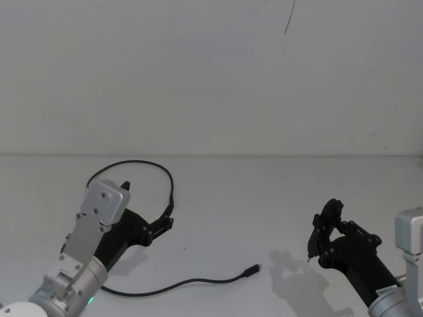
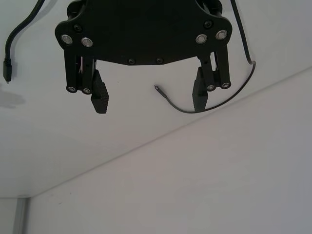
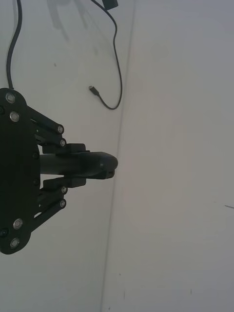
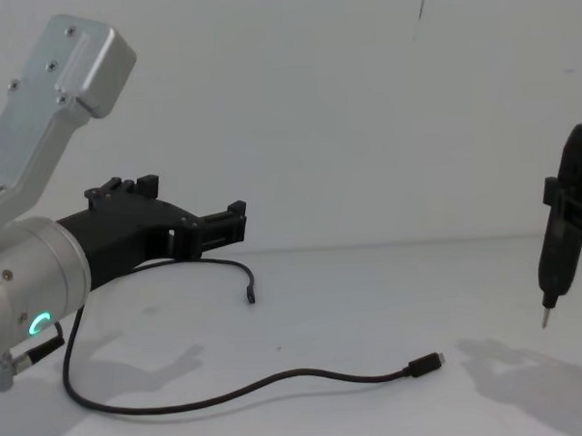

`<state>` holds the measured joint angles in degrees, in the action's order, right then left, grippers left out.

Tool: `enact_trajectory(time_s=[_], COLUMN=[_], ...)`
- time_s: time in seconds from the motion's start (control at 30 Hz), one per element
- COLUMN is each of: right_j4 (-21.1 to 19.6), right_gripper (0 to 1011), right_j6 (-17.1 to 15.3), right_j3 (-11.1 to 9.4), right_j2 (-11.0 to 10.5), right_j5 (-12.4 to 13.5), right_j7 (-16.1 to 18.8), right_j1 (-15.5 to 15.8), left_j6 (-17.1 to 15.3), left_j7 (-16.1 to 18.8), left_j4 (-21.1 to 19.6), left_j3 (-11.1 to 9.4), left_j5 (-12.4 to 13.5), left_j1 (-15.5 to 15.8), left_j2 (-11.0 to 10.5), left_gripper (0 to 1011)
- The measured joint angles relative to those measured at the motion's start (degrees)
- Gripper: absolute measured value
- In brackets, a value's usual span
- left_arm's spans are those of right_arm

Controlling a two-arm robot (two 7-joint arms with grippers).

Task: Pick up the data cable with the one hand.

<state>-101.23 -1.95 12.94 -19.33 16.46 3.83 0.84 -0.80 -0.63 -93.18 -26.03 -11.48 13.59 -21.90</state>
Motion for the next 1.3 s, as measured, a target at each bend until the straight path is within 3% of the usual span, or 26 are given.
enact_trajectory(time_s=[0.27,0.6,0.97,1.3], right_j4=[0.0,0.0,0.0,0.0], right_gripper=[263,263,263,263], right_j6=[0.0,0.0,0.0,0.0], right_j3=[0.0,0.0,0.0,0.0], right_j2=[0.0,0.0,0.0,0.0], right_j5=[0.0,0.0,0.0,0.0], right_j7=[0.0,0.0,0.0,0.0], right_j1=[0.0,0.0,0.0,0.0], left_j6=[-0.1,-1.0,-3.7,-7.7], left_j7=[-0.9,-6.3,-15.8,-28.4], left_j4=[0.4,1.8,4.0,8.3], left_j3=[-0.3,-1.7,-3.4,-5.9], left_j5=[0.0,-0.9,-2.9,-5.0], left_j1=[0.4,2.2,5.3,11.3], left_j2=[0.1,-0.7,-2.8,-5.4], left_gripper=[1000,1000,1000,1000])
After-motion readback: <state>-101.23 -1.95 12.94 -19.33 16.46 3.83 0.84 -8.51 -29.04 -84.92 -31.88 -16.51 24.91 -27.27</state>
